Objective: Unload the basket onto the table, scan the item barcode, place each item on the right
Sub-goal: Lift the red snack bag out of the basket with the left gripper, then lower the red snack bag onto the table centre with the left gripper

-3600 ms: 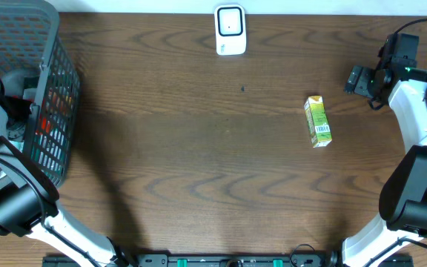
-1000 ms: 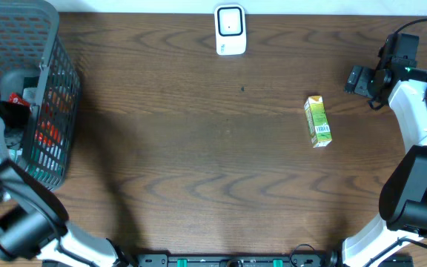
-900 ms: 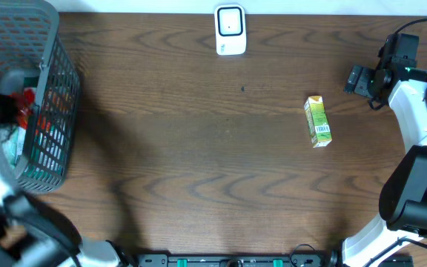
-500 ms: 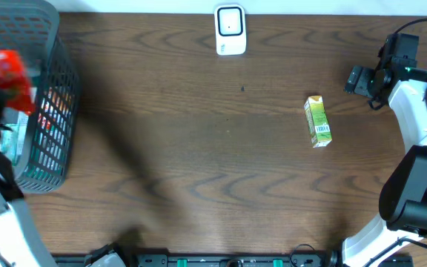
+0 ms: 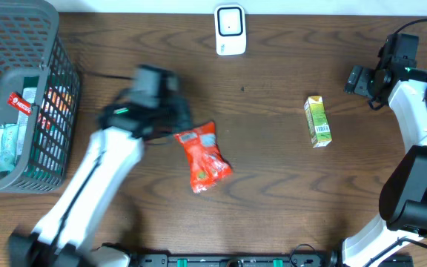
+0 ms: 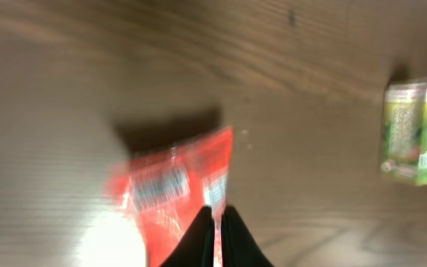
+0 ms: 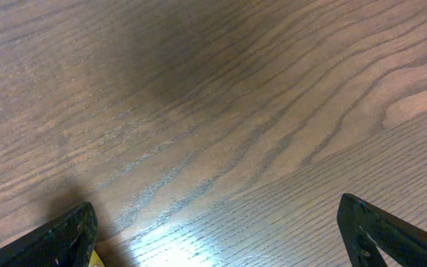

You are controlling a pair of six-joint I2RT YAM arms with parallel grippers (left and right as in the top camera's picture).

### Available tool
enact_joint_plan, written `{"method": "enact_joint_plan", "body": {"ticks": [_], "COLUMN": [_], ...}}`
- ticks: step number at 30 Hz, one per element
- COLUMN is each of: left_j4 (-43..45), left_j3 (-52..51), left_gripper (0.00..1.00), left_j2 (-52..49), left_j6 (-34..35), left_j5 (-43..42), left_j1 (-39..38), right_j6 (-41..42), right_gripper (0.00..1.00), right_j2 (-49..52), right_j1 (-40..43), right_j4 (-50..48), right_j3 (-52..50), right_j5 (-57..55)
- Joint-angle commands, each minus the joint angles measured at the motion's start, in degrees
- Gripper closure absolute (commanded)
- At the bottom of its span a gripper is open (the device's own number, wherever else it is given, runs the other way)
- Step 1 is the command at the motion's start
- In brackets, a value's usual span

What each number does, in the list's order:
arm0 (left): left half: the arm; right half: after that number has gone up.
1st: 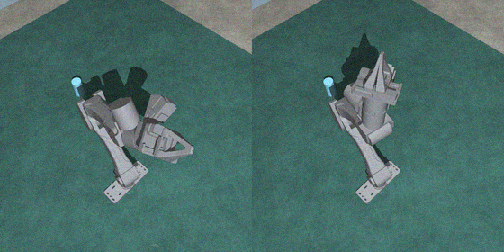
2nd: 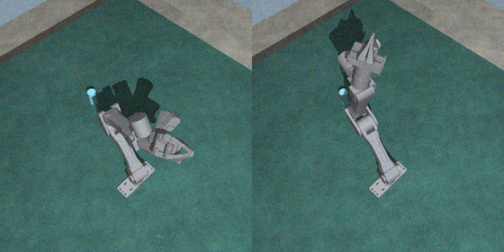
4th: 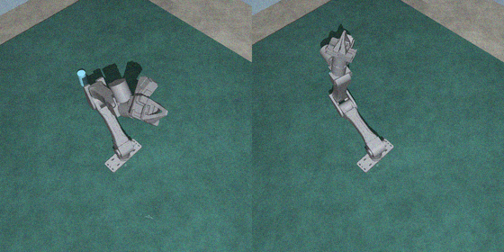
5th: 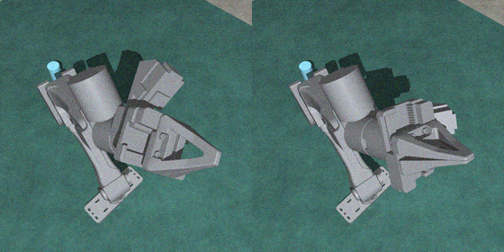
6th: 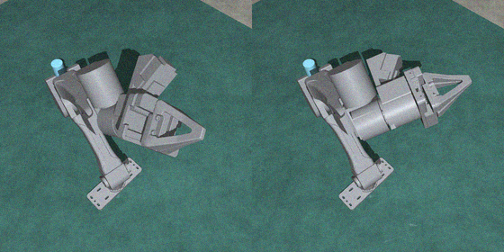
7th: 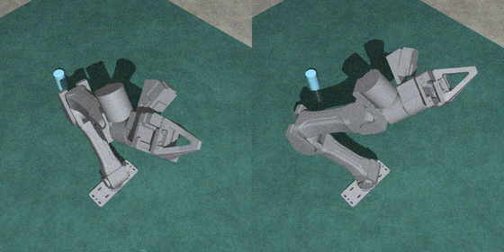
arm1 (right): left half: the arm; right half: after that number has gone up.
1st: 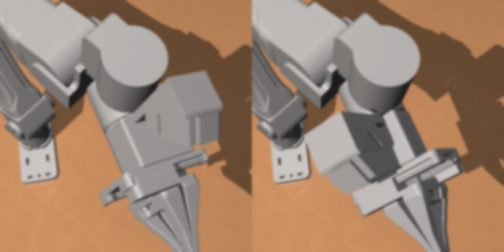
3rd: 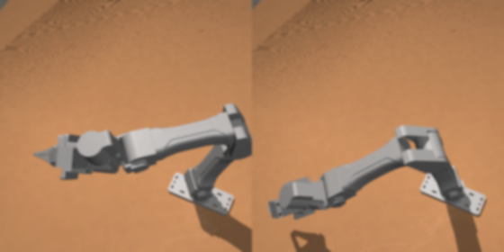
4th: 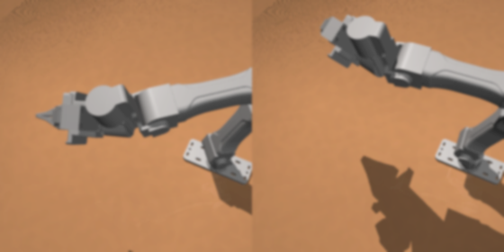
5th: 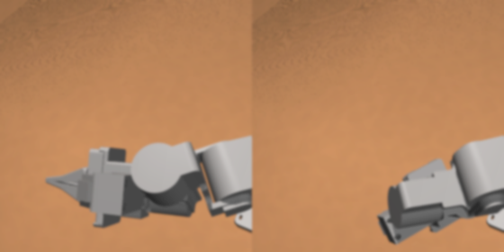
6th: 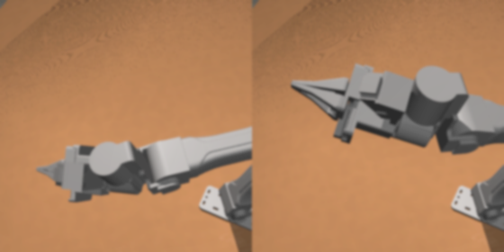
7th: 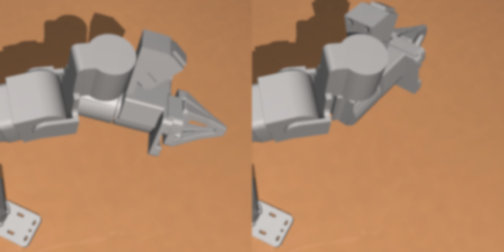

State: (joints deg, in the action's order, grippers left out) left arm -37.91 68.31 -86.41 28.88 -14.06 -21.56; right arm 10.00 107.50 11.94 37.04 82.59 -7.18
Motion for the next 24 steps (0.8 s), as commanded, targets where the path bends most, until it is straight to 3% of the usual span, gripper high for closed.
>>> {"method": "enact_joint_plan", "body": {"ticks": [1,6,9,12,13,15,16,24], "left_j4": [6.1,11.0,9.7,6.0,5.1,1.0,-1.0,-4.9], "left_j3": [-0.3,0.1,0.9,1.4,1.4,1.4,1.4,-2.2], "left_gripper": [0.93,0.91,0.78,0.72,0.73,0.91,0.92,0.93], "left_j2": [-9.4,-15.1,-13.4,-9.4,-8.7,-6.6,-6.0,-8.8], "left_j6": [-5.4,-6.6,-6.6,-6.2,-6.0,-5.7,-5.7,-8.2], "left_j5": [0.6,4.0,6.2,6.2,6.1,4.9,2.9,-12.8], "left_j1": [-6.5,-9.5,-9.0,-8.6,-8.6,-8.6,-8.6,-8.6], "right_j6": [0.0,0.0,0.0,0.0,0.0,0.0,0.0,0.0], "right_gripper": [0.01,0.01,0.01,0.01,0.01,0.01,0.01,0.01], "right_j2": [-1.1,-1.1,-1.1,-1.1,-1.1,-1.1,-1.1,-1.1], "right_j1": [0.0,0.0,0.0,0.0,0.0,0.0,0.0,0.0], "right_j4": [0.0,0.0,0.0,0.0,0.0,0.0,0.0,0.0], "right_j3": [1.1,1.1,1.1,1.1,1.1,1.1,1.1,1.1], "right_j5": [-0.5,-0.5,-0.4,-0.4,-0.5,-0.5,-0.5,-0.5]}}
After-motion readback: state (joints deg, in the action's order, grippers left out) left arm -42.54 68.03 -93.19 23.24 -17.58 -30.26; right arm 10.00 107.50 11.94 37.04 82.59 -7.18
